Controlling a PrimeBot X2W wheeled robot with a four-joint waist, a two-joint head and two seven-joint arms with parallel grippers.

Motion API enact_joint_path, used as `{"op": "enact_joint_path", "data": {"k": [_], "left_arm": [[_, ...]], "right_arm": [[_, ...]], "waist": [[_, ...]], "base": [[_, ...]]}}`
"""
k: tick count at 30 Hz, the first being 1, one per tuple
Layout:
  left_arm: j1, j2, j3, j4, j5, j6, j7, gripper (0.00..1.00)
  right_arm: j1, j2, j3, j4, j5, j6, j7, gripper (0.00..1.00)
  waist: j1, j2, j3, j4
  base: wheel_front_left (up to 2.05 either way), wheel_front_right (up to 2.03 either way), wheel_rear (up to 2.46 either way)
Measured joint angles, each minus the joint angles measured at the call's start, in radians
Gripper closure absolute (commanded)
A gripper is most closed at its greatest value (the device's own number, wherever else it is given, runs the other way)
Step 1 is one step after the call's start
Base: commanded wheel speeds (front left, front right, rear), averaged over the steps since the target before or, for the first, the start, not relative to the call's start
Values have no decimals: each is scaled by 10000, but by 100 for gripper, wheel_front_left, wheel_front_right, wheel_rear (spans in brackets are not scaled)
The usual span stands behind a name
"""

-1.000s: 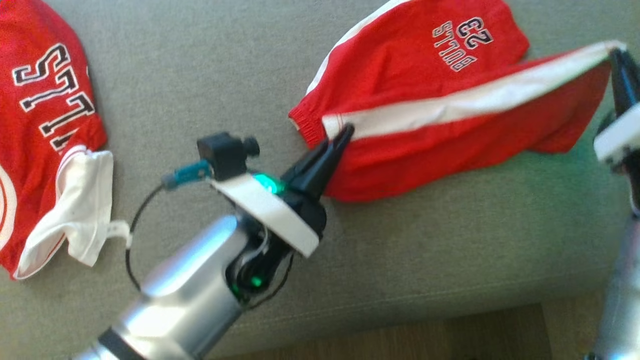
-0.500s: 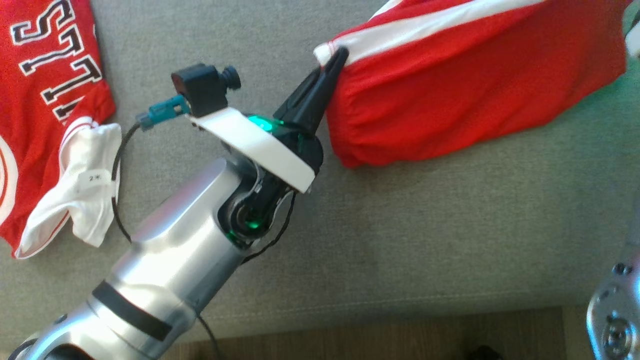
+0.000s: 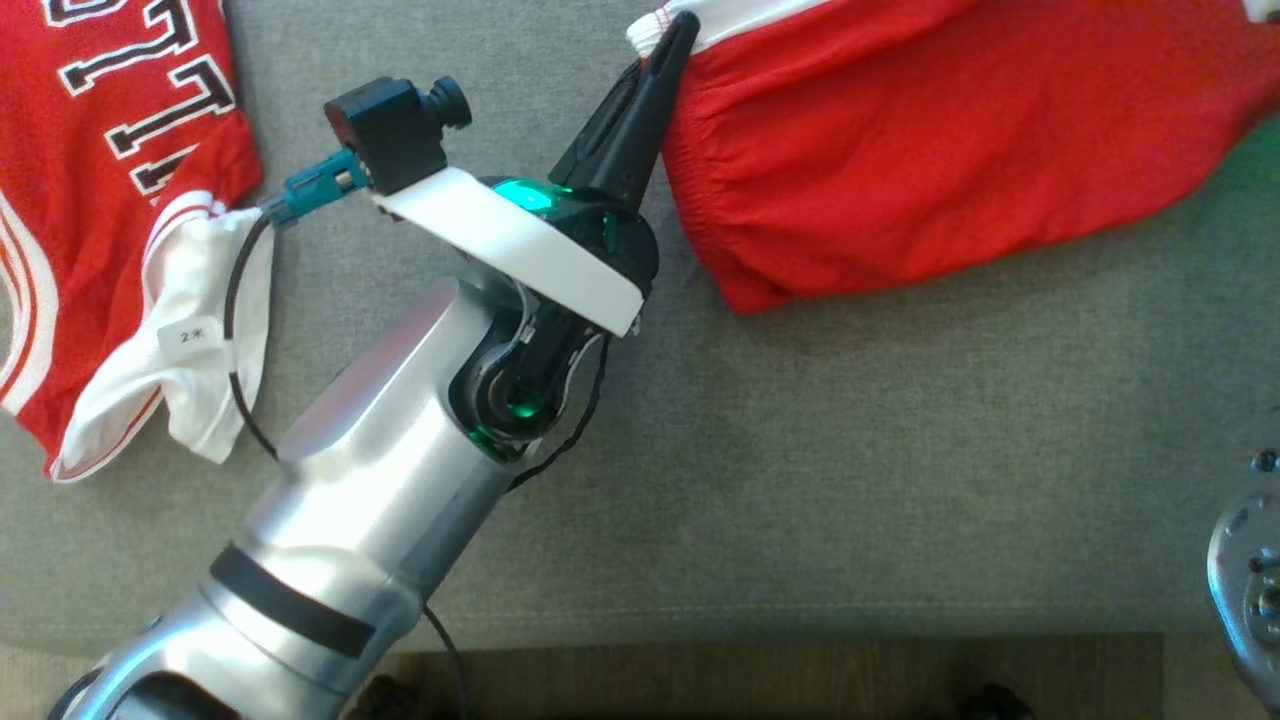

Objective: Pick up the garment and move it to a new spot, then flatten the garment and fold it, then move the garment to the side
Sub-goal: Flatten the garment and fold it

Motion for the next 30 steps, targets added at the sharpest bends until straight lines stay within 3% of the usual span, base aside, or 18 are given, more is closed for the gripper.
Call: {"op": "enact_joint_path", "data": {"k": [1,2,3,9,13,18,24,30], "left_arm": [[0,-33,15,19,48,-2,0,67],[1,-56,36,59,84,-2,-8,40],[1,-71,36,121,140,-2,-23,0],[165,-186,422,662,865,0,-23,0],[897,-140,1337,782,2598,102,-23,0],[2466,-150,2226,-119,5156,872,-23,0],[4052,-203,2299,-861,6475,1055,-23,0],[4635,-217,2359,-1649,7561,1313,-23,0]], "right_arm": [[-39,-4,15,151,-40,0,-130,73],[-72,-4,31,322,-104,0,-257,33],[-94,-4,36,487,-155,0,-380,0],[-105,-4,98,986,-104,0,-1425,0],[501,-2,692,569,604,0,-1860,0],[2421,138,1338,-516,1785,0,-1670,0],[4243,188,1267,-1490,2288,0,-1262,0],[4838,236,616,-1641,2288,0,-972,0]], "waist": [[0,0,7,25],[0,0,1,39],[0,0,-14,46],[-1,0,-339,2],[-2,1,-748,-117],[-2,1,-1312,-417],[-3,1,-2001,-664],[-3,1,-2596,-560]], "base": [[0,0,0],[0,0,0],[0,0,0],[0,0,0],[0,0,0],[0,0,0],[0,0,0],[0,0,0]]}}
